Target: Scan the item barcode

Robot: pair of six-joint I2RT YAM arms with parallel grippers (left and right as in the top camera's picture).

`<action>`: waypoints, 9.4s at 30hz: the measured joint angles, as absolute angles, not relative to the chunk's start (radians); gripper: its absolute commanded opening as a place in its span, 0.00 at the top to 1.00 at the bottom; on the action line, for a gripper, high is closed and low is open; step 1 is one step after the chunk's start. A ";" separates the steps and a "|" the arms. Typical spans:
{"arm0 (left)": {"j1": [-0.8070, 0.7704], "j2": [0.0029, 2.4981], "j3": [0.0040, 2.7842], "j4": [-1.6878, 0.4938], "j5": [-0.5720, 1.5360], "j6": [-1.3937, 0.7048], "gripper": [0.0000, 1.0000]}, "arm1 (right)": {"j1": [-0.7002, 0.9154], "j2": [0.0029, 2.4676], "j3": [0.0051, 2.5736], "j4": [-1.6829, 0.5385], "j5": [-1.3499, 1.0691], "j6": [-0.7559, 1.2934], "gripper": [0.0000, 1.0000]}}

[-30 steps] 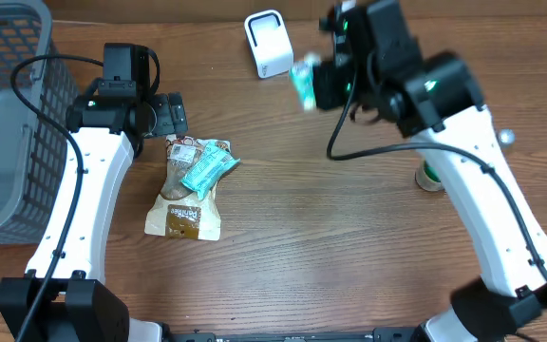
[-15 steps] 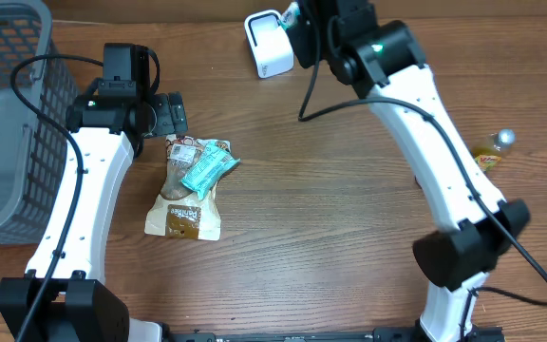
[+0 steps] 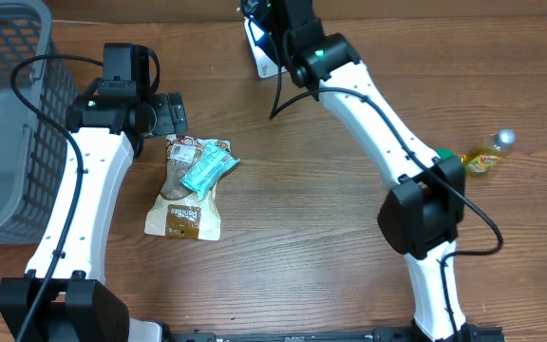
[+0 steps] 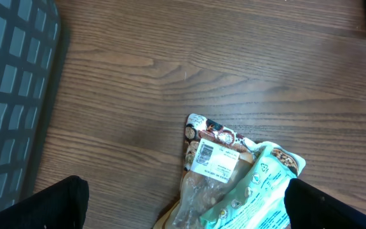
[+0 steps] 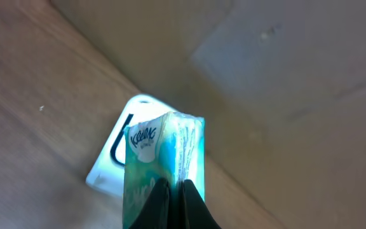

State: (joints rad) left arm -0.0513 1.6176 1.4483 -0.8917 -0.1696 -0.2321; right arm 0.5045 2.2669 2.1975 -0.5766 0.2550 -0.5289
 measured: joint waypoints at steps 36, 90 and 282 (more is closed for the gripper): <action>-0.051 1.618 1.448 -0.891 -0.170 -0.232 0.00 | 0.502 2.531 2.197 -0.199 0.360 -0.554 0.96; -0.051 1.618 1.448 -0.891 -0.170 -0.232 0.01 | 0.339 2.154 1.767 -1.206 -0.042 0.046 0.26; -0.051 1.618 1.448 -0.891 -0.170 -0.232 0.00 | 0.611 2.103 1.621 -0.717 -0.543 0.367 0.10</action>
